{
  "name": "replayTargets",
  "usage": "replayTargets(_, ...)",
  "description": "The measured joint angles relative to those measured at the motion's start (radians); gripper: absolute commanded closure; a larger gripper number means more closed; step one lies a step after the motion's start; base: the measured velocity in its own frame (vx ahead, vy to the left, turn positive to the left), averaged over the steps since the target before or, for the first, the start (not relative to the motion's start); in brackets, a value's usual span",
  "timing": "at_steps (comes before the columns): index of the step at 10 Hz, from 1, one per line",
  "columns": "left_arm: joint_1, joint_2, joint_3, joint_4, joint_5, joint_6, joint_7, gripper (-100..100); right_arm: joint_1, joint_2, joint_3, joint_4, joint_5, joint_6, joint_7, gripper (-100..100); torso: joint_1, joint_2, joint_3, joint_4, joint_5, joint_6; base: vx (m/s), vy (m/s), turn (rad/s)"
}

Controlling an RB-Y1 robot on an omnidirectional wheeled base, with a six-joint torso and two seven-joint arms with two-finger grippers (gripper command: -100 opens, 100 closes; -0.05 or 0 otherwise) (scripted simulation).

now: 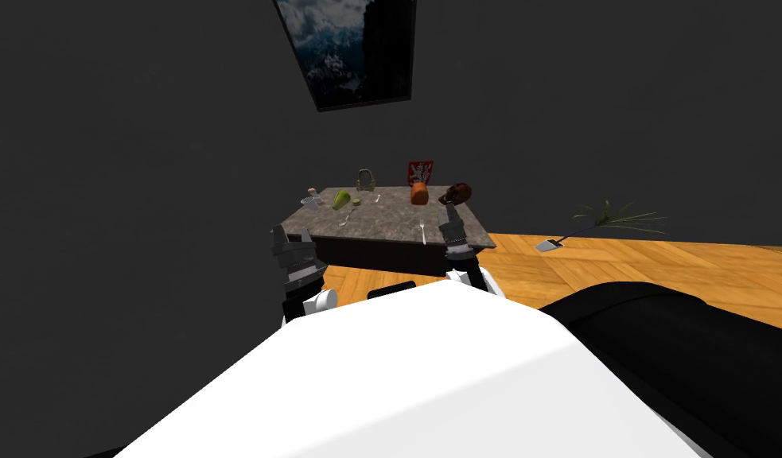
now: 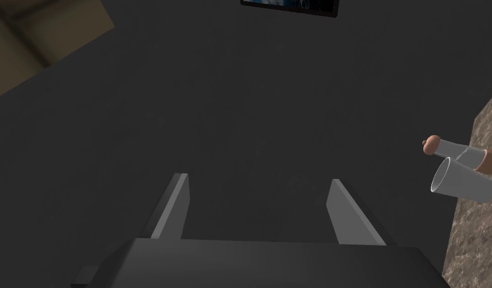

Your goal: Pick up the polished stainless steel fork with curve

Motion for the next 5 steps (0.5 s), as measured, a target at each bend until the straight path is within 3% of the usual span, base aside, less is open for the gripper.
replayTargets(1,0.000,0.000,0.000,0.000,0.000,0.000,0.000,0,0.020,-0.029,-0.003,0.015,0.028,-0.008,0.019,-100,0.002,-0.001,0.000,0.000,0.001,0.000,-0.126,0.225,0.018)
replayTargets(4,0.000,0.000,0.000,0.000,0.000,0.000,0.000,0,0.064,-0.107,-0.019,0.058,0.093,-0.029,0.062,-100,-0.004,-0.006,-0.003,-0.001,-0.001,0.000,-0.058,0.153,0.025)
replayTargets(5,0.000,0.000,0.000,0.000,0.000,0.000,0.000,0,0.068,-0.134,-0.023,0.095,0.125,-0.041,0.085,-100,-0.002,-0.004,-0.003,-0.001,0.000,0.000,-0.083,0.135,0.011)
